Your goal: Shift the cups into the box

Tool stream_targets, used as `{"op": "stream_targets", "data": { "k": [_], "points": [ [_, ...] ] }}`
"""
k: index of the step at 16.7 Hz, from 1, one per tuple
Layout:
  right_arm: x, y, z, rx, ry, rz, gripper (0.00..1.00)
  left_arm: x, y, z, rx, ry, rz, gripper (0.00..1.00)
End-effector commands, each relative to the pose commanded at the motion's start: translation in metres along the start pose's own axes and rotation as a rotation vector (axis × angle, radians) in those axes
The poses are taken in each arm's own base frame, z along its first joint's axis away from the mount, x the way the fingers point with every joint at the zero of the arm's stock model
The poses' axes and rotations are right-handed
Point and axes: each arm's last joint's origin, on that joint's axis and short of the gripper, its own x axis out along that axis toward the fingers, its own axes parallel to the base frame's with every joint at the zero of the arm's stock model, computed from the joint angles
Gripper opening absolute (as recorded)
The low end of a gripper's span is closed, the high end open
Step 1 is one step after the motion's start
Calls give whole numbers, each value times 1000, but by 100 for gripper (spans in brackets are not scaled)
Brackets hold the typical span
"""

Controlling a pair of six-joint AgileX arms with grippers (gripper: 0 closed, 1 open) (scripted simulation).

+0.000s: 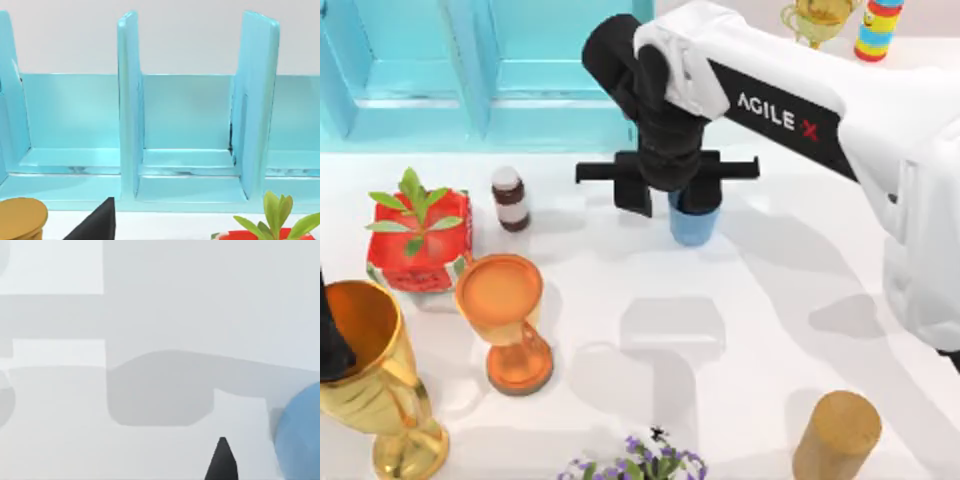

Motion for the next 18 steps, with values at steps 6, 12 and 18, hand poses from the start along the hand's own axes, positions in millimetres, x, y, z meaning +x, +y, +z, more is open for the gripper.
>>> {"op": "stream_targets", "data": {
  "k": [6, 12, 18],
  "points": [
    [0, 0, 0, 0, 0, 0, 0, 0, 0, 0, 0, 0, 0, 100],
    [-2, 0, -1, -3, 0, -1, 0, 0, 0, 0, 0, 0, 0, 100],
    [-67, -63, 17, -4, -7, -1, 0, 0, 0, 0, 0, 0, 0, 100]
  ]
}}
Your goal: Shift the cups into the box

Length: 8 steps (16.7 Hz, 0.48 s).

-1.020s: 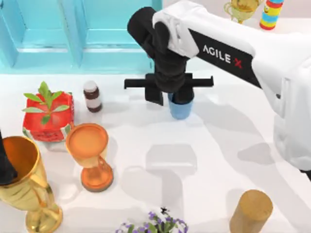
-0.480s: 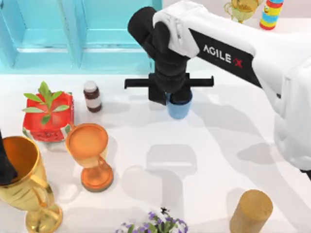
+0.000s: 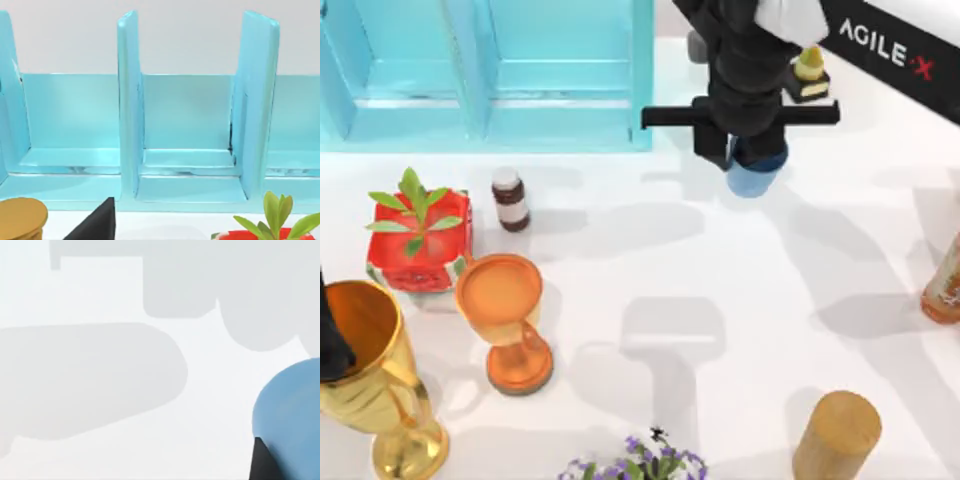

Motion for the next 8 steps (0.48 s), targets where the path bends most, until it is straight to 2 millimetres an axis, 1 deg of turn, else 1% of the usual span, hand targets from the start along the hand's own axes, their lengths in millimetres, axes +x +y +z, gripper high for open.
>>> {"op": "stream_targets", "data": {
  "k": [2, 3, 4, 8],
  "points": [
    [-23, -24, 2, -1, 1, 3, 0, 0, 0, 0, 0, 0, 0, 100],
    [-29, -32, 2, 0, 4, 2, 0, 0, 0, 0, 0, 0, 0, 100],
    [-32, -36, 2, 1, 6, 2, 0, 0, 0, 0, 0, 0, 0, 100],
    [-32, -34, 2, -2, 1, 2, 0, 0, 0, 0, 0, 0, 0, 100]
  ]
}}
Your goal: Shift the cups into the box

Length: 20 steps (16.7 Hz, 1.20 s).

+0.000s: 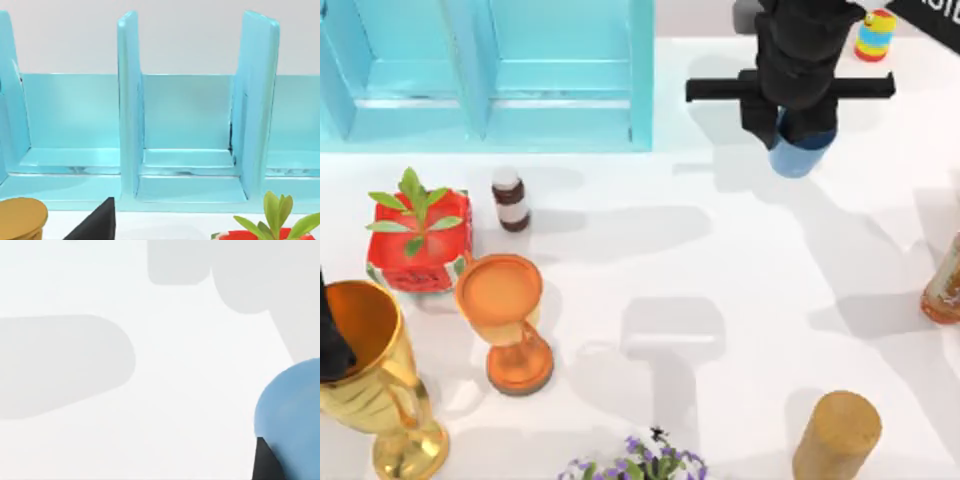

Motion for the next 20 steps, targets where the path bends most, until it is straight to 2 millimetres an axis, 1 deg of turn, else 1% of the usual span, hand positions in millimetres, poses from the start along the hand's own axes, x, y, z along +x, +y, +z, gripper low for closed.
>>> {"op": "stream_targets", "data": {
  "k": [1, 2, 3, 4, 5, 6, 7, 9, 11, 12, 13, 14, 16, 18, 20],
  "points": [
    [0, -1, 0, 0, 1, -1, 0, 0, 0, 0, 0, 0, 0, 100],
    [-1, -7, 1, 0, 4, -3, 0, 0, 0, 0, 0, 0, 0, 100],
    [-3, -17, 3, 0, 10, -8, 0, 0, 0, 0, 0, 0, 0, 100],
    [-5, -32, 5, -1, 20, -16, 0, 0, 0, 0, 0, 0, 0, 100],
    [-8, -52, 7, -1, 33, -25, 0, 0, 0, 0, 0, 0, 0, 100],
    [-11, -77, 8, -2, 48, -35, 0, 0, 0, 0, 0, 0, 0, 100],
    [-15, -106, 7, -3, 65, -46, 0, 0, 0, 0, 0, 0, 0, 100],
    [-25, -171, 0, -4, 105, -64, 0, 0, 0, 0, 0, 0, 0, 100],
    [-36, -233, -20, -4, 148, -70, 0, 0, 0, 0, 0, 0, 0, 100],
    [-41, -258, -32, -4, 166, -68, 0, 0, 0, 0, 0, 0, 0, 100],
    [-47, -278, -45, -4, 181, -64, 0, 0, 0, 0, 0, 0, 0, 100],
    [-52, -292, -58, -4, 191, -58, 0, 0, 0, 0, 0, 0, 0, 100],
    [-59, -310, -77, -3, 202, -49, 0, 0, 0, 0, 0, 0, 0, 100],
    [-62, -315, -84, -3, 204, -45, 0, 0, 0, 0, 0, 0, 0, 100],
    [-62, -315, -84, -3, 204, -45, 0, 0, 0, 0, 0, 0, 0, 100]
  ]
}}
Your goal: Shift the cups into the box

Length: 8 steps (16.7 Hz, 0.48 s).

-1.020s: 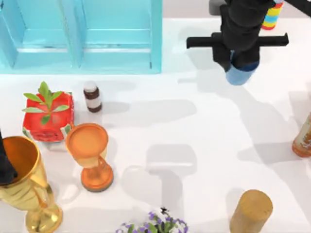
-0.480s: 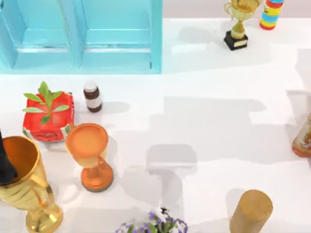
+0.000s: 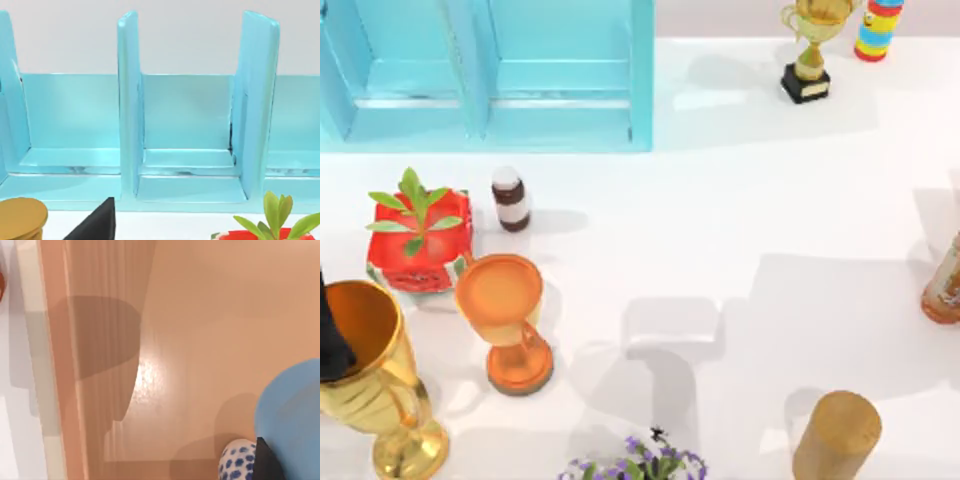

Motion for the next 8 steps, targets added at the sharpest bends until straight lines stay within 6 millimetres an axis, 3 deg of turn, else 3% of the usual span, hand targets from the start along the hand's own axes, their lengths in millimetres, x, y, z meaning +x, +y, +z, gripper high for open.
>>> {"op": "stream_targets", "data": {
  "k": [4, 8],
  "points": [
    [9, 0, 2, -5, -6, -6, 0, 0, 0, 0, 0, 0, 0, 100],
    [44, -6, 2, 0, -4, -6, 0, 0, 0, 0, 0, 0, 0, 100]
  ]
}}
